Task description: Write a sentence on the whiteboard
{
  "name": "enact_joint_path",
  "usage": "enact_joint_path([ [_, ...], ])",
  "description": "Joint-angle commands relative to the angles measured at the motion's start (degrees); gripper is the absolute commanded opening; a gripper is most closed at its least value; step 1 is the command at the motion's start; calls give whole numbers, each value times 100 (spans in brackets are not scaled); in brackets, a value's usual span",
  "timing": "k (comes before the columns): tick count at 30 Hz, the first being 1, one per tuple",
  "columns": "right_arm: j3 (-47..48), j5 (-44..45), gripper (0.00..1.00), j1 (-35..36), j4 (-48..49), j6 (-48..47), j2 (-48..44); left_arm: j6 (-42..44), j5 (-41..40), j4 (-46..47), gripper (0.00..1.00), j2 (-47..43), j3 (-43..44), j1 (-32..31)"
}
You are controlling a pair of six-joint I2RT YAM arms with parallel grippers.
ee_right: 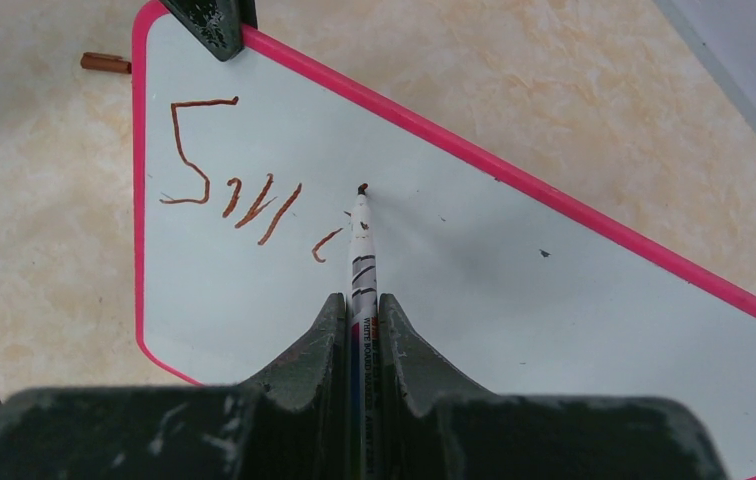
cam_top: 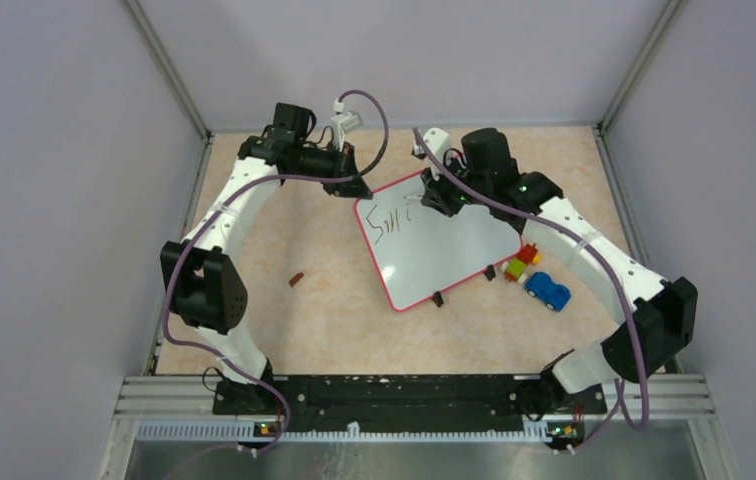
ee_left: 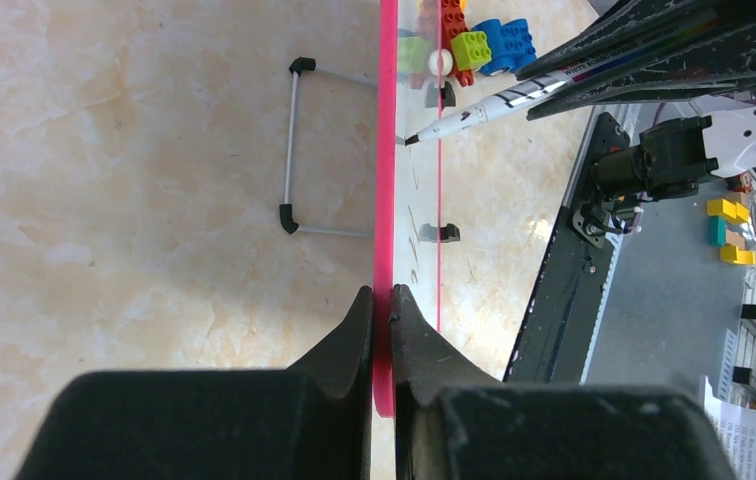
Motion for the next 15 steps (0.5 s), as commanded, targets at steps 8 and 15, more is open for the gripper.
enact_joint_path([
  [8,-59,26,0,14,78,78,-207,114,3,-146,0,-71,-5,-114],
  [15,70,-125,0,-268,96,194,-353,115,7,-133,0,-62,1,-115],
])
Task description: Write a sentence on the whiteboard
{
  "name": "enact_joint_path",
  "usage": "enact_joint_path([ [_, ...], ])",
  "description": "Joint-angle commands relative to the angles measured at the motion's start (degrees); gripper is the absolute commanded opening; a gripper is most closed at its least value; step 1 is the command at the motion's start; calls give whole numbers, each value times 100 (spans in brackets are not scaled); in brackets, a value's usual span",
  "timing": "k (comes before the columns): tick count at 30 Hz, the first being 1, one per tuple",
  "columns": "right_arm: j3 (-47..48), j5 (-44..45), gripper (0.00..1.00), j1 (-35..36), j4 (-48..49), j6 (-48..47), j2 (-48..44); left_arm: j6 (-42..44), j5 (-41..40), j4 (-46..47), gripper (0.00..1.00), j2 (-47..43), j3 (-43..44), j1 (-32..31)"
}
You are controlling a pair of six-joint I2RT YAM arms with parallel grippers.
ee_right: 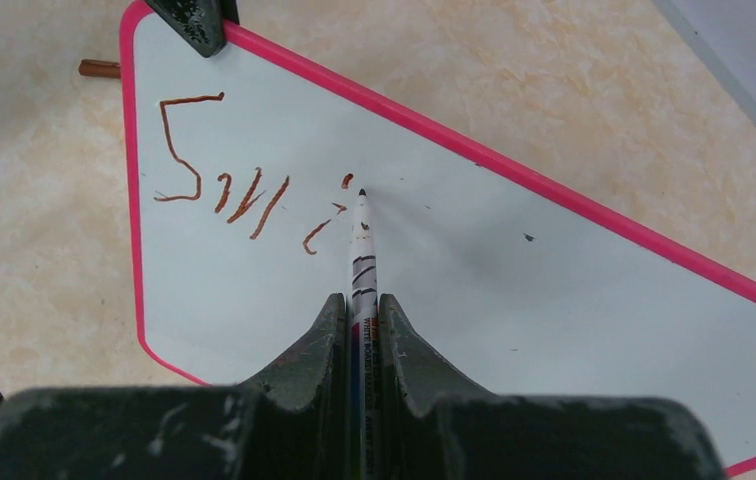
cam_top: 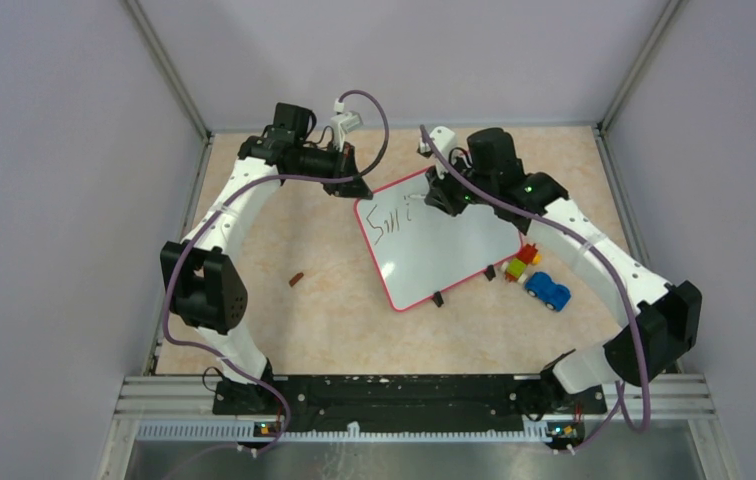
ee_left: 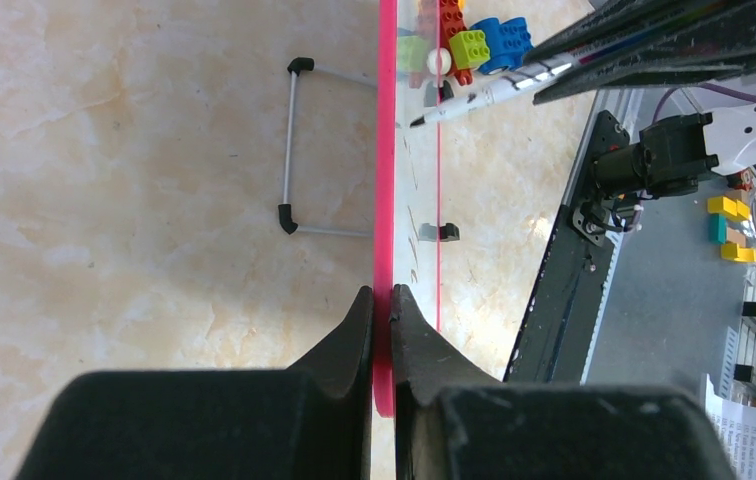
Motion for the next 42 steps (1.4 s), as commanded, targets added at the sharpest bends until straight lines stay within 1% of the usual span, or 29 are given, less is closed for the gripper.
enact_joint_path([
  [1,145,-69,0,-205,115,88,-293,57,55,-133,0,-57,2,-114],
  [8,101,23,0,-232,299,94,-129,57,33,-131,0,-57,-15,-116],
  [13,-15,-11,0,-230,258,80,-92,65,23,-131,0,-60,-16,-113],
  [23,-747,-169,0,-225,117,52,-455,67,65,-131,0,-36,-34,-116],
  [28,-917,-158,0,-223,72,33,-581,72,61,-131,0,-55,-51,-115],
  [32,-828,74,0,-230,65,-9,-593,66,62,-130,0,-56,-59,-116],
  [42,-498,88,0,-293,111,0,-625,66,50,-122,0,-72,-69,-117],
])
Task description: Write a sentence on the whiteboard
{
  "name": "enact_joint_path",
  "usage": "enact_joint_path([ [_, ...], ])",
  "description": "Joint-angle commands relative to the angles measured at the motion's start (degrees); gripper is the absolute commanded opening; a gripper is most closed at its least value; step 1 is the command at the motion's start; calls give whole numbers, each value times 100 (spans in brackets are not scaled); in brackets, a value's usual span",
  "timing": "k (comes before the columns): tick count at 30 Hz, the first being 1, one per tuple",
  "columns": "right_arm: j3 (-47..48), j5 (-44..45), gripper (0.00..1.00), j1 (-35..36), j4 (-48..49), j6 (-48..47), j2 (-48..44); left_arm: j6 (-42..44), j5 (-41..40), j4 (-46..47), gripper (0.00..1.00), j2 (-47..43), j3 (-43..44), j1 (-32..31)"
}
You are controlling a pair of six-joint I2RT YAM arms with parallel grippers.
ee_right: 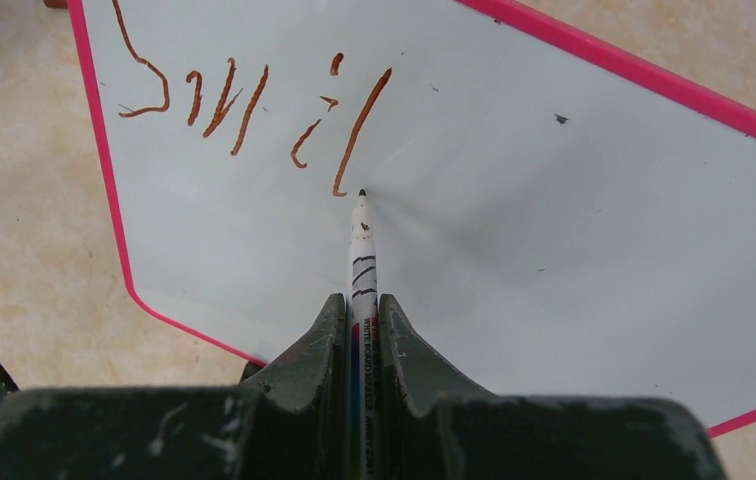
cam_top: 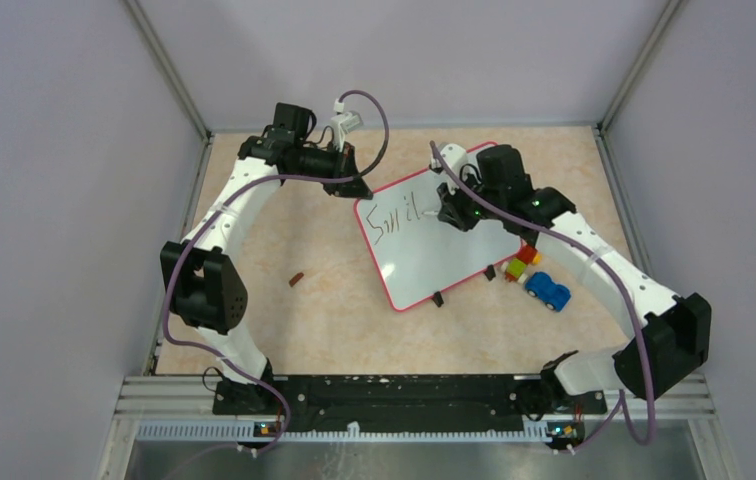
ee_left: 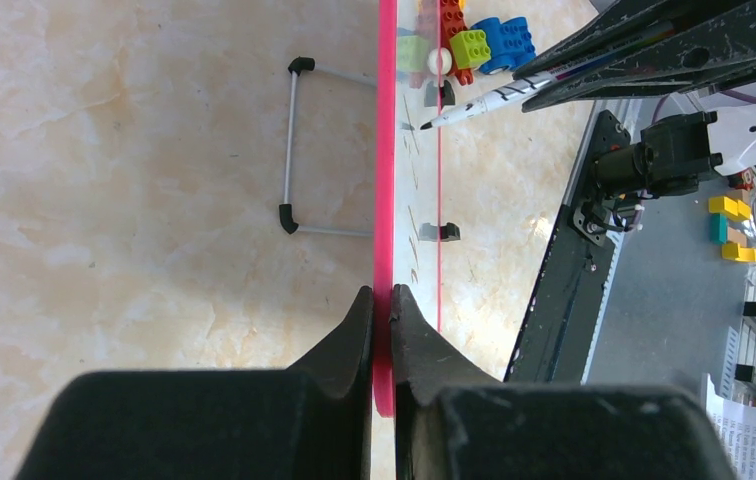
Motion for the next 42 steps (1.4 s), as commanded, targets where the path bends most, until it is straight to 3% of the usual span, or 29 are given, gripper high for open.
enact_joint_path([
  [1,351,68,0,-70,148,-20,-127,56,58,-122,0,-78,-69,-117],
  [20,550,129,0,-554,210,-144,79,66,57,-122,0,-27,-60,-117],
  [29,761,-218,0,-443,196,-18,338,66,41,-122,0,-11,-25,-117],
  [42,121,-207,0,-136,113,-69,91,76,29,-131,0,-2,-34,-117],
])
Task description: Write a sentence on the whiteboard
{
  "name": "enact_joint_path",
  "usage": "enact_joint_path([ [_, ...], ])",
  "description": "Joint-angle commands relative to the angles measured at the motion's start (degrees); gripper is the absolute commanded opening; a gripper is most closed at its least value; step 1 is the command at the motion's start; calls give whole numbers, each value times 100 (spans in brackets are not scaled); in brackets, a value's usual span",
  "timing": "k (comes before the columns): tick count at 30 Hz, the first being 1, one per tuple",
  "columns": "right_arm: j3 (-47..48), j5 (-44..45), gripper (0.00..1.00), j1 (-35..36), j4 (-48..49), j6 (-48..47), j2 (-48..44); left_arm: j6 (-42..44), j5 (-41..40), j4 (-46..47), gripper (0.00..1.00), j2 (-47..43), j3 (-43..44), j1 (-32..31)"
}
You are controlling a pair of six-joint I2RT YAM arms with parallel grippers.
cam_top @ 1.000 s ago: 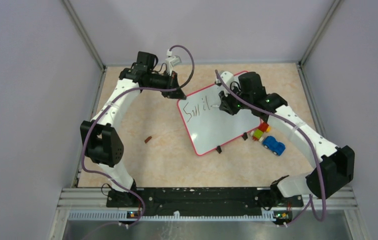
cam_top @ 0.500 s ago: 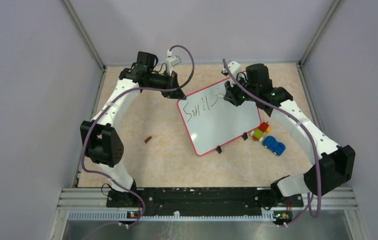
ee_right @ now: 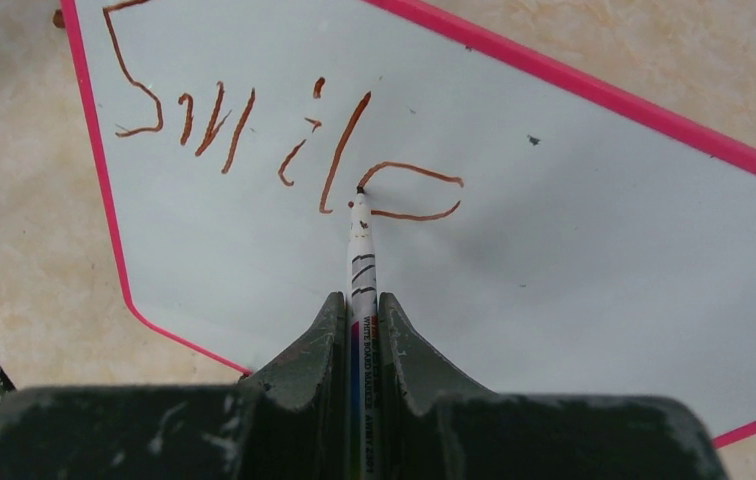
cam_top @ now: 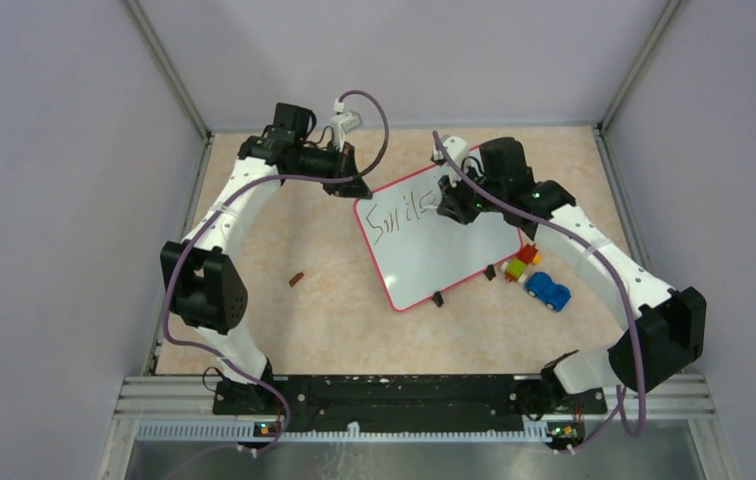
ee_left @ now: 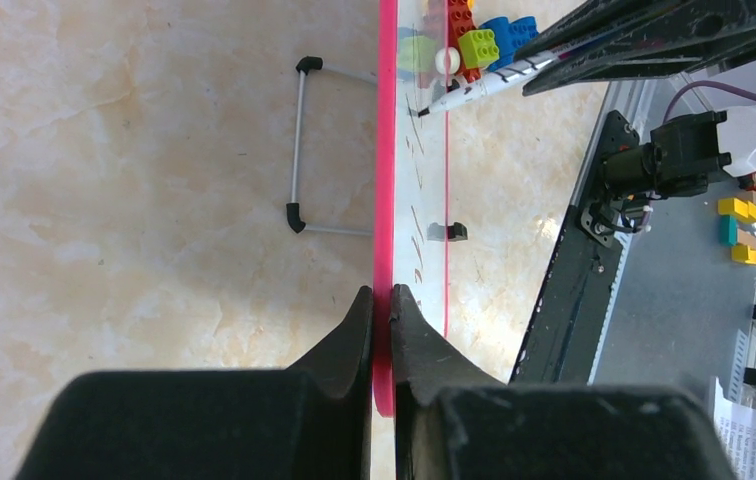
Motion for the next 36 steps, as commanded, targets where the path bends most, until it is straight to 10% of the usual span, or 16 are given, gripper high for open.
enact_joint_path([
  [1,-242,72,0,43,40,-49,-194,56,81,-139,0,-3,-41,-117],
  [36,-218,-3,0,-613,-33,-152,-216,56,67,-138,0,-2,-51,-117],
])
